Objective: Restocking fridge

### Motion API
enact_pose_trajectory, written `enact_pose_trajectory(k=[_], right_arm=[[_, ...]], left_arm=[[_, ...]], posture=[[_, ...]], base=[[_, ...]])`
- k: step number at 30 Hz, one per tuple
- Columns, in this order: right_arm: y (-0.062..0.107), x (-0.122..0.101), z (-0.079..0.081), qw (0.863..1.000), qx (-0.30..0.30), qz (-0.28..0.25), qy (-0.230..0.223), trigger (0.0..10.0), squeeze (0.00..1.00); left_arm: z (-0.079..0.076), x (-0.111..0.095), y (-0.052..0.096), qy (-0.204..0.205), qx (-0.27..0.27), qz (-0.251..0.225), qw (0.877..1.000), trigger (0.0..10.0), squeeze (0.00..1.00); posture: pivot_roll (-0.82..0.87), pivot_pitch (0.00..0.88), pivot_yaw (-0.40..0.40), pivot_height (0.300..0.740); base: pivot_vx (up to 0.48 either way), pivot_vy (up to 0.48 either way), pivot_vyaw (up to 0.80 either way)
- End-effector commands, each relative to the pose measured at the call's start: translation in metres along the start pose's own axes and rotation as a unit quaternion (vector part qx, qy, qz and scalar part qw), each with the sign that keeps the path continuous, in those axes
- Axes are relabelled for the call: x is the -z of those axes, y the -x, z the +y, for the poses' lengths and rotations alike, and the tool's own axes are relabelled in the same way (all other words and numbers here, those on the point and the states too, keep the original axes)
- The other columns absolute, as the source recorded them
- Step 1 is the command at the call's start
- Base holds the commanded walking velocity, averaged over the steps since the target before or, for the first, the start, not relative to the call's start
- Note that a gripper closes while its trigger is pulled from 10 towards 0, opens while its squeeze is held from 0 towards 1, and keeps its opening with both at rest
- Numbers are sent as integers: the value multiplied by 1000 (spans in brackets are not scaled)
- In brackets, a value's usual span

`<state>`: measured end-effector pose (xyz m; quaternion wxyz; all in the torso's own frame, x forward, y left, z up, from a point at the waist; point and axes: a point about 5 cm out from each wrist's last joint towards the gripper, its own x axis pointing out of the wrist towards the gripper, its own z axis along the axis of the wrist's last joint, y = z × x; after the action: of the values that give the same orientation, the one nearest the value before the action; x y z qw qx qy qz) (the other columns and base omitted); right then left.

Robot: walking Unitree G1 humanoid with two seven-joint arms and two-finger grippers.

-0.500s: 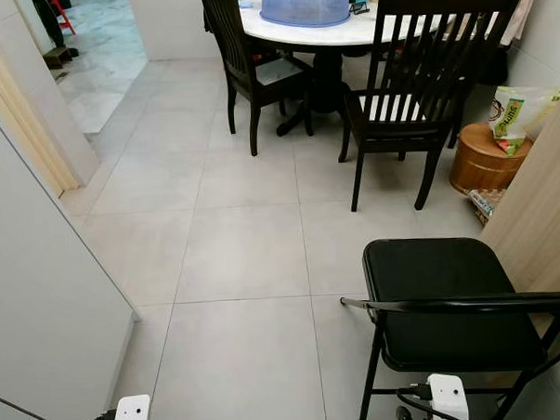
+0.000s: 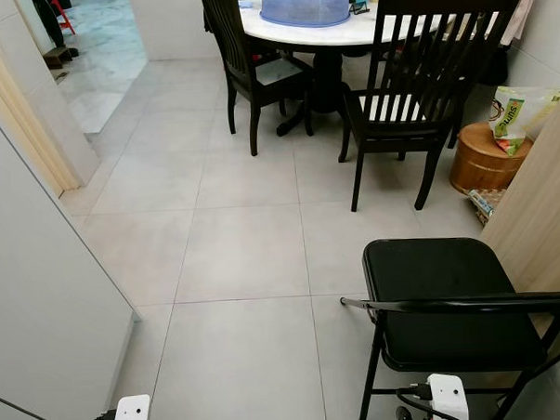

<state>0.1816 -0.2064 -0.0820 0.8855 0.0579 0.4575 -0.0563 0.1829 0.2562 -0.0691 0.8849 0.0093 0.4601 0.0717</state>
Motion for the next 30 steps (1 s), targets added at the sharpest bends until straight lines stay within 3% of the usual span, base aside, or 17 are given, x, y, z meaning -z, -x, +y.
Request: enact_pose_trajectory(k=[1,13,30], right_arm=[[-2,-12,3,998,-10,11,55,10000,0],[-3,-12,6,998,-19,21,60,10000,0],[-4,-12,9,998,-18,24,57,10000,0]], left_arm=[[-28,44,4,17,1,82,997,10000,0],[-24,53,6,1,1,94,996,10000,0],[-21,45,5,-38,-7,74,997,10000,0]], posture=[[53,0,-90,740],[49,0,-69,740],[47,0,-57,740]], base=[[0,0,0],[0,0,0],[0,0,0]])
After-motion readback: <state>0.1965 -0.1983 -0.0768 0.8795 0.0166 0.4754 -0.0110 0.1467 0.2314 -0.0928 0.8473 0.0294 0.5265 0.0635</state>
